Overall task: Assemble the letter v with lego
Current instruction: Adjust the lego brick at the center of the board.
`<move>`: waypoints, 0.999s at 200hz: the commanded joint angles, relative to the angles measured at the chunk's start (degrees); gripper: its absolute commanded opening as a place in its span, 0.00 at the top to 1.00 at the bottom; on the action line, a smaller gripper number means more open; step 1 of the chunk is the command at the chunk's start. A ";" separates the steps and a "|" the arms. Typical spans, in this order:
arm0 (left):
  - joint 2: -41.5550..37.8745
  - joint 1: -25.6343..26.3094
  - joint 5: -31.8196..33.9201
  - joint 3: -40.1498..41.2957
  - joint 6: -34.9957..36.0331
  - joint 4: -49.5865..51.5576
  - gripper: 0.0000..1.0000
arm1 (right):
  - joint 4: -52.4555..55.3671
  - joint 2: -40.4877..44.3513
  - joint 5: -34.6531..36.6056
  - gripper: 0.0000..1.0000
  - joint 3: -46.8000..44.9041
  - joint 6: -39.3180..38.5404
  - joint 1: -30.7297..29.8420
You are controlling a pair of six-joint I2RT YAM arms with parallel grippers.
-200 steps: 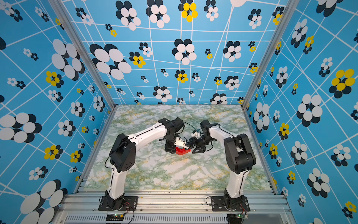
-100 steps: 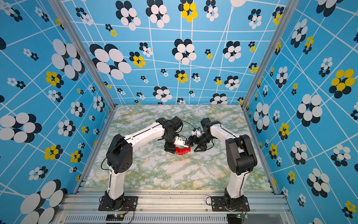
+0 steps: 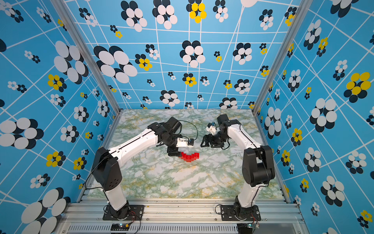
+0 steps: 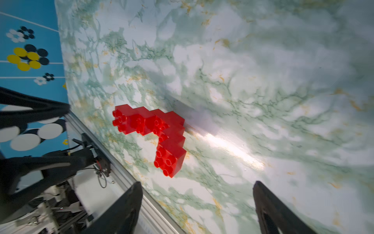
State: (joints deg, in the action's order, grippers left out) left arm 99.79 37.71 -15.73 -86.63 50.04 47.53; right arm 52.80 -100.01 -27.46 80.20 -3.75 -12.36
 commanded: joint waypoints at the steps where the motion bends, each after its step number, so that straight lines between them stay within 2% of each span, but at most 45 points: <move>1: -6.97 -2.13 -1.72 7.38 -14.28 -10.44 0.21 | 2.65 3.21 14.01 0.13 3.26 -10.18 -3.38; 6: -8.43 -2.85 -1.80 9.40 -17.68 -12.64 0.21 | 4.03 3.02 15.29 0.08 4.41 -13.22 -4.62; 32: -16.00 -6.33 -2.20 20.56 -34.38 -24.07 0.21 | 8.97 1.00 27.24 0.06 9.41 -25.73 -12.19; 50: -21.23 -7.55 -1.20 28.02 -44.48 -30.08 0.21 | 11.85 -1.15 26.68 0.07 14.49 -30.49 -14.22; 82: -30.17 -9.44 0.53 37.00 -55.07 -32.68 0.21 | 14.94 -7.54 28.51 0.14 19.97 -37.22 -18.70; 111: -38.50 -15.06 -2.23 43.56 -65.28 -35.86 0.22 | 17.19 -14.71 26.32 0.19 24.91 -40.26 -21.71; 146: -43.88 -19.48 -6.06 46.61 -68.75 -36.72 0.21 | 16.92 -18.99 22.87 0.20 27.04 -41.50 -23.38; 200: -43.05 -20.68 -7.94 48.40 -70.22 -40.58 0.21 | 15.07 -20.12 18.61 0.21 23.81 -41.86 -24.64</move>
State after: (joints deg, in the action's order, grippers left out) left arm 56.16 17.74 -21.26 -39.48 -18.11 10.50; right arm 67.07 -120.07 -5.50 105.10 -44.45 -36.67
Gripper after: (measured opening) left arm 0.788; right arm 0.800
